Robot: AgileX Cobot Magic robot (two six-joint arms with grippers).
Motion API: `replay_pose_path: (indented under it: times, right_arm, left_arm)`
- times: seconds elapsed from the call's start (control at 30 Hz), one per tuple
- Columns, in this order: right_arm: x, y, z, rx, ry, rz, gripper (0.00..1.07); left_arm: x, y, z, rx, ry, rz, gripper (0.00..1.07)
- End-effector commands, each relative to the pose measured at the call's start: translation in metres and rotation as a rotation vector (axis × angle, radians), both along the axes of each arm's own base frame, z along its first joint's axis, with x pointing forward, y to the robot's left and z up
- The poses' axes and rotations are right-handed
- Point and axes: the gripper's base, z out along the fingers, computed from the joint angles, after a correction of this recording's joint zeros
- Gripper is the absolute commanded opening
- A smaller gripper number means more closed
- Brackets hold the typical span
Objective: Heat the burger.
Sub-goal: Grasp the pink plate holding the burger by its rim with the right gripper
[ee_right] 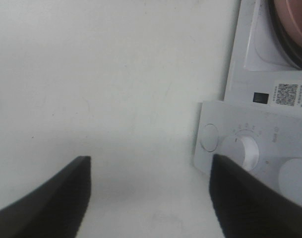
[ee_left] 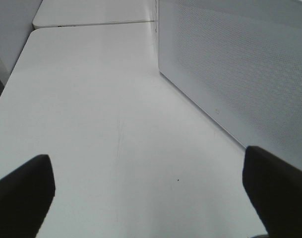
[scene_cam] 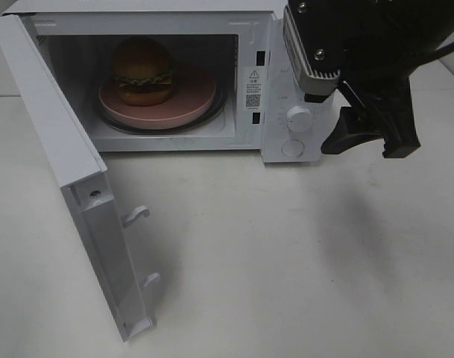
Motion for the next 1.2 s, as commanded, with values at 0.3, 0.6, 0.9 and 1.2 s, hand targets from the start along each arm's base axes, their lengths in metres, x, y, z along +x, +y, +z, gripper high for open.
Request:
replay_pose_path:
  times: [0.3, 0.6, 0.9, 1.2]
  right_arm:
    - [0.001, 0.019, -0.002, -0.030, -0.093, 0.067, 0.87]
    - [0.009, 0.037, -0.009, -0.056, -0.211, 0.085, 0.87]
    - [0.020, 0.057, -0.023, -0.031, -0.261, 0.116, 0.86]
    - [0.037, 0.082, -0.036, 0.010, -0.336, 0.124, 0.85]
  left_arm:
    - [-0.003, -0.001, 0.000, -0.005, -0.029, -0.002, 0.98]
    - [-0.003, -0.001, 0.000, -0.005, -0.029, -0.002, 0.98]
    - [-0.003, -0.001, 0.000, -0.005, -0.029, -0.002, 0.98]
    - [-0.003, -0.001, 0.000, -0.005, -0.029, -0.002, 0.98]
